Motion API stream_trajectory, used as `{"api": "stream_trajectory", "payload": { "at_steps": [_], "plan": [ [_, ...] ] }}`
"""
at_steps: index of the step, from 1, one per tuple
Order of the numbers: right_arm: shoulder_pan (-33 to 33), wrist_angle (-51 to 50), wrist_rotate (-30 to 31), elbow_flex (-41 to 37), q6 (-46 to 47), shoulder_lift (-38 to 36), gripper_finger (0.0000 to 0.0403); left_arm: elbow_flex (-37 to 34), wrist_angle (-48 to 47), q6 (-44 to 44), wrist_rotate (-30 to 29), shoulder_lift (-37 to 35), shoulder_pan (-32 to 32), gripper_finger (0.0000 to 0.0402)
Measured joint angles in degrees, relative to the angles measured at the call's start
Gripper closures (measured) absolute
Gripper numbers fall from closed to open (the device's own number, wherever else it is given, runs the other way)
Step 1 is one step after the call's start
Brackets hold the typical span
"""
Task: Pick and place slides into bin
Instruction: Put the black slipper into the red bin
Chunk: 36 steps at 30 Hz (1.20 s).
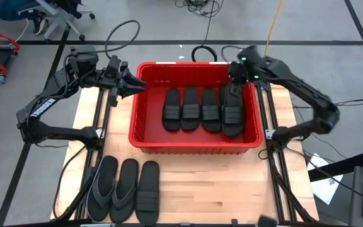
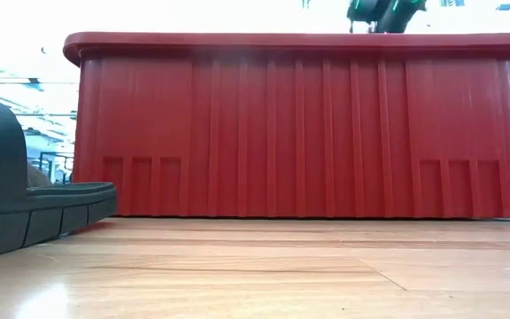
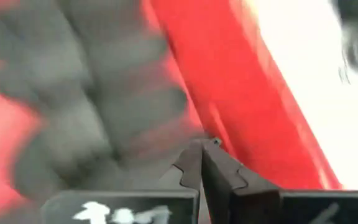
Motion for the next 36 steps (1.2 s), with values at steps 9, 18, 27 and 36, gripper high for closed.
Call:
{"api": "stream_trajectory", "payload": {
  "at_steps": [9,18,27,36],
  "plan": [
    [12.6,35.5,-28.8,-3.6,27.2,-16.9,0.0403,0.0,0.0,4.1,-0.1,0.0,0.0,0.0256],
    [39.0,55.1,-22.4,-23.3,42.8,-20.6,0.0403,0.0,0.0,5.5,-0.3,0.0,0.0,0.0256],
    [56.6,70.1,5.3,-35.6,43.9,-22.6,0.0403,0.0,-7.3,4.9,-0.1,-0.1,-0.1,0.0256],
    [63.8,69.7,13.6,-35.7,47.7,-26.2,0.0403,0.0,-23.9,14.2,7.3,-0.4,-9.2,0.0277]
  ]
}}
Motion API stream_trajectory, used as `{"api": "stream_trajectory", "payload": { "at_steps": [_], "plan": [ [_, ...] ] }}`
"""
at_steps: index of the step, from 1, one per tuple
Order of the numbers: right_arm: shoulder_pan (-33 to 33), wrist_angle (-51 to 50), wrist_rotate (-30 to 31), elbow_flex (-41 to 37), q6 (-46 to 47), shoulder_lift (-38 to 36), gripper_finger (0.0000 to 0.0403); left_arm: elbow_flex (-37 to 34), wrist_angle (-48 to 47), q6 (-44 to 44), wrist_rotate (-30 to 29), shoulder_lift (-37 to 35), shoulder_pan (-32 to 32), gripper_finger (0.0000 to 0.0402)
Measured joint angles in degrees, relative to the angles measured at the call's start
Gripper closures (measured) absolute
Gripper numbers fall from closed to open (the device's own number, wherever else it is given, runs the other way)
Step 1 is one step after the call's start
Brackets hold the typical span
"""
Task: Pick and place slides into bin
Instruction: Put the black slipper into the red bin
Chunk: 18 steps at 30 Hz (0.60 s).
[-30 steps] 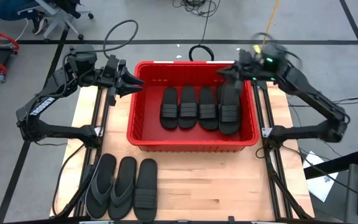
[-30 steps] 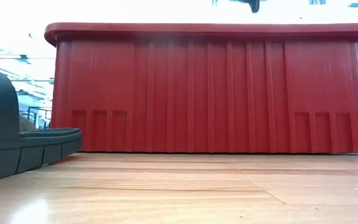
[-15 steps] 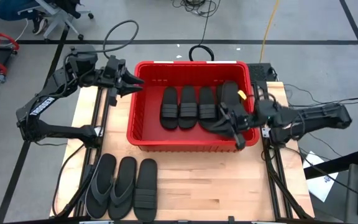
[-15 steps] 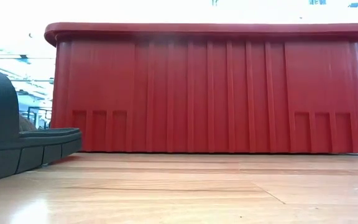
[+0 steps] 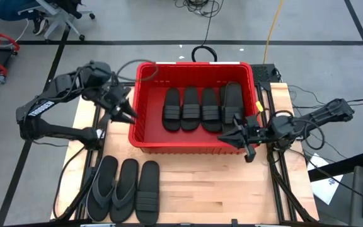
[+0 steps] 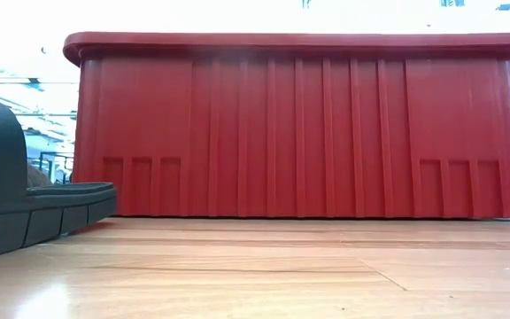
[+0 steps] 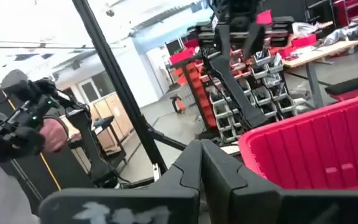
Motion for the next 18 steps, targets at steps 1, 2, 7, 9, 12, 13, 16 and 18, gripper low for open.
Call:
{"api": "stream_trajectory", "payload": {
  "at_steps": [1,2,7,9,12,13,16,18],
  "plan": [
    [0.3,-1.0,0.0,0.0,0.2,-0.9,0.0403,0.0,-0.1,0.6,-0.4,0.0,-1.4,0.0287],
    [0.6,-2.6,0.0,0.0,0.1,-1.8,0.0403,0.0,0.2,1.0,-1.0,0.0,-3.0,0.0300],
    [1.8,-10.8,-0.3,0.0,-2.9,-7.7,0.0403,0.0,3.9,-1.1,-12.2,0.0,-12.7,0.0383],
    [2.1,-13.2,-1.0,0.0,-4.5,-9.7,0.0403,0.0,4.8,-3.9,-17.5,0.0,-17.2,0.0394],
    [2.3,-14.4,-4.9,0.0,-6.4,-11.9,0.0403,-0.3,5.2,-5.0,-24.6,0.4,-24.8,0.0387],
    [2.3,-15.0,-6.5,0.0,-6.5,-12.4,0.0403,-1.1,5.7,-5.6,-27.1,0.4,-27.2,0.0386],
    [2.4,-17.0,-11.7,0.0,-5.2,-13.1,0.0403,-6.2,9.9,-11.0,-31.5,0.5,-32.5,0.0393],
    [2.6,-17.6,-15.0,0.0,-4.1,-13.1,0.0403,-11.4,15.1,-16.6,-31.4,0.5,-34.6,0.0399]
  ]
}}
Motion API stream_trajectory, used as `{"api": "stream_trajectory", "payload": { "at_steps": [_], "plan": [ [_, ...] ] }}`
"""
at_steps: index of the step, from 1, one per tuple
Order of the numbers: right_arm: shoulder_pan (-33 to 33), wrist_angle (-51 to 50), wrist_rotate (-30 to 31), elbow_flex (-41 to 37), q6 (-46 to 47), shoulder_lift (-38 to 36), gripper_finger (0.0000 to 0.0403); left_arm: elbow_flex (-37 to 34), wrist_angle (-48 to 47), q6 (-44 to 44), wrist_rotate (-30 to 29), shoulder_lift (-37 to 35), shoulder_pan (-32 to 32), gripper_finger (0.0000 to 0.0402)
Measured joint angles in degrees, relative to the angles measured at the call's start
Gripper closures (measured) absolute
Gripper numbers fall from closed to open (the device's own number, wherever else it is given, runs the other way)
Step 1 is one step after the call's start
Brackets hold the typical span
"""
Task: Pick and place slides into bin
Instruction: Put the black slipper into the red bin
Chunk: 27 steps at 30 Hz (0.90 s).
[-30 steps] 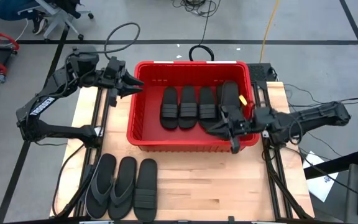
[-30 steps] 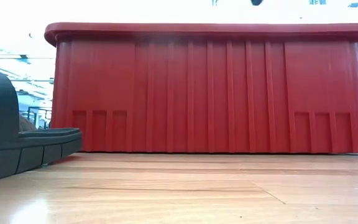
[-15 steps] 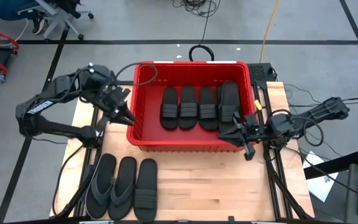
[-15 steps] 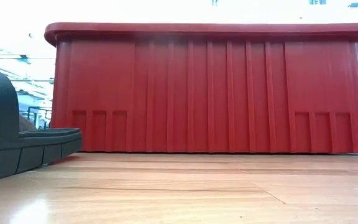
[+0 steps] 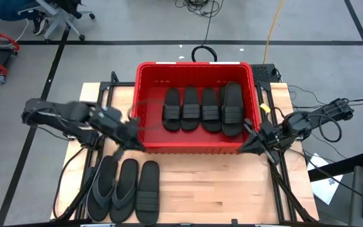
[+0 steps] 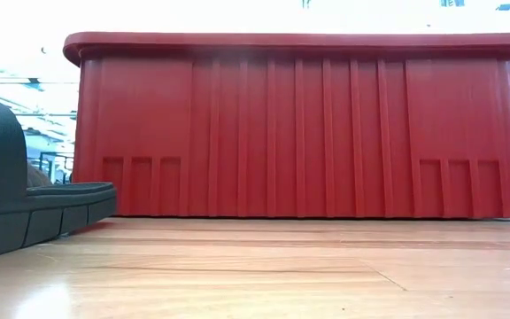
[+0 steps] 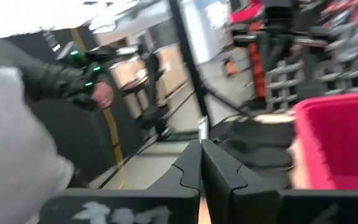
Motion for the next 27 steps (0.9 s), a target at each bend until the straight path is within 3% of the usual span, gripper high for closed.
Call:
{"api": "stream_trajectory", "payload": {
  "at_steps": [5,9,14,20,27],
  "plan": [
    [1.3,-1.6,-3.5,0.0,-0.5,0.0,0.0403,-13.2,16.7,-15.3,-0.1,0.2,-5.9,0.0400],
    [1.4,-1.5,-3.4,0.0,-1.4,-0.2,0.0403,-19.4,27.2,-24.1,-3.2,0.1,-11.4,0.0397],
    [1.4,-1.6,-1.1,0.0,-1.6,-0.3,0.0403,-22.2,28.1,-31.5,-8.4,0.1,-16.1,0.0396],
    [1.4,-1.6,1.5,0.0,-1.4,-0.3,0.0403,-24.9,27.4,-34.1,-7.4,0.1,-18.9,0.0385],
    [1.4,-1.6,5.4,0.0,-0.5,-0.3,0.0403,-29.2,25.1,-33.8,-6.3,5.4,-21.5,0.0332]
  ]
}}
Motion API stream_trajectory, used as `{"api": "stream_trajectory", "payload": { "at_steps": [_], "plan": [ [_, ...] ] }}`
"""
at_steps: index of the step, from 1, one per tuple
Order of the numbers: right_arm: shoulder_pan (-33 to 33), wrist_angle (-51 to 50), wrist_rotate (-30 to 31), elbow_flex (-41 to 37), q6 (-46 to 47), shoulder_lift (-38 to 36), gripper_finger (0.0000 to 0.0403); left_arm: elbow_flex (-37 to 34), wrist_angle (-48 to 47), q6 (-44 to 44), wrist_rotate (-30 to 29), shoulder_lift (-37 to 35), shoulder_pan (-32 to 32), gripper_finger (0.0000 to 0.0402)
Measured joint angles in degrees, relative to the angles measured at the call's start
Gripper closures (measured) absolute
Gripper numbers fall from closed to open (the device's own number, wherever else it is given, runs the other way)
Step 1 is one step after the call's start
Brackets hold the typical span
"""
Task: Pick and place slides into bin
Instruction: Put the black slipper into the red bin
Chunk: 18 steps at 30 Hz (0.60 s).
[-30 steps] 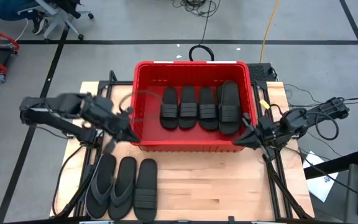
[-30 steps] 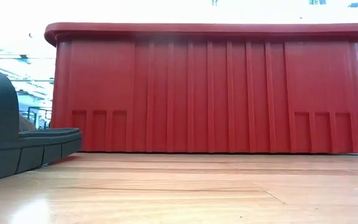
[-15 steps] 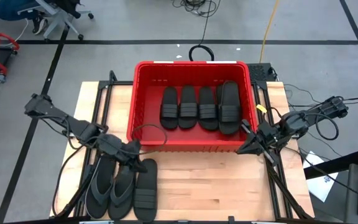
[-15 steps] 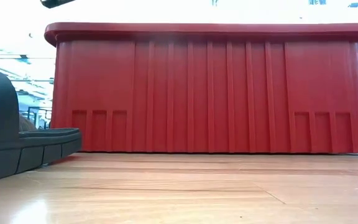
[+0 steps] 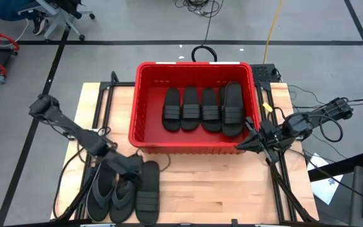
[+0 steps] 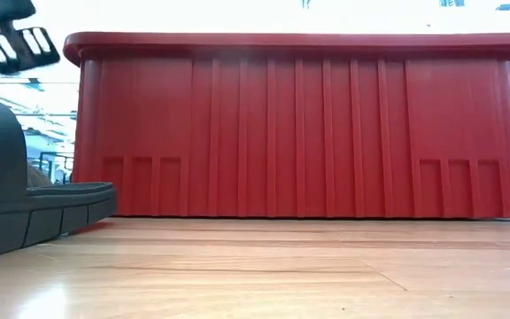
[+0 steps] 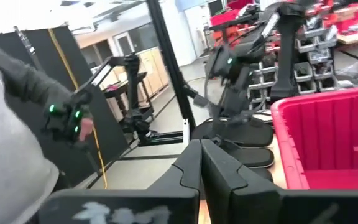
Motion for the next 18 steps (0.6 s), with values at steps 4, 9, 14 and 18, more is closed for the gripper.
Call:
{"api": "stream_trajectory", "payload": {
  "at_steps": [4,9,14,18],
  "plan": [
    [0.0,0.0,0.6,0.0,2.7,0.0,0.0403,-0.6,0.9,3.4,2.9,5.6,0.0,0.0303],
    [0.0,0.4,0.6,0.0,5.2,0.1,0.0403,-0.5,6.9,8.2,6.7,9.0,0.5,0.0261],
    [0.0,0.6,0.6,0.0,7.9,0.1,0.0403,-0.5,4.2,9.6,11.3,11.2,1.9,0.0207],
    [0.0,0.9,0.6,0.0,8.3,0.5,0.0403,-0.5,5.3,8.9,14.7,13.6,2.6,0.0159]
  ]
}}
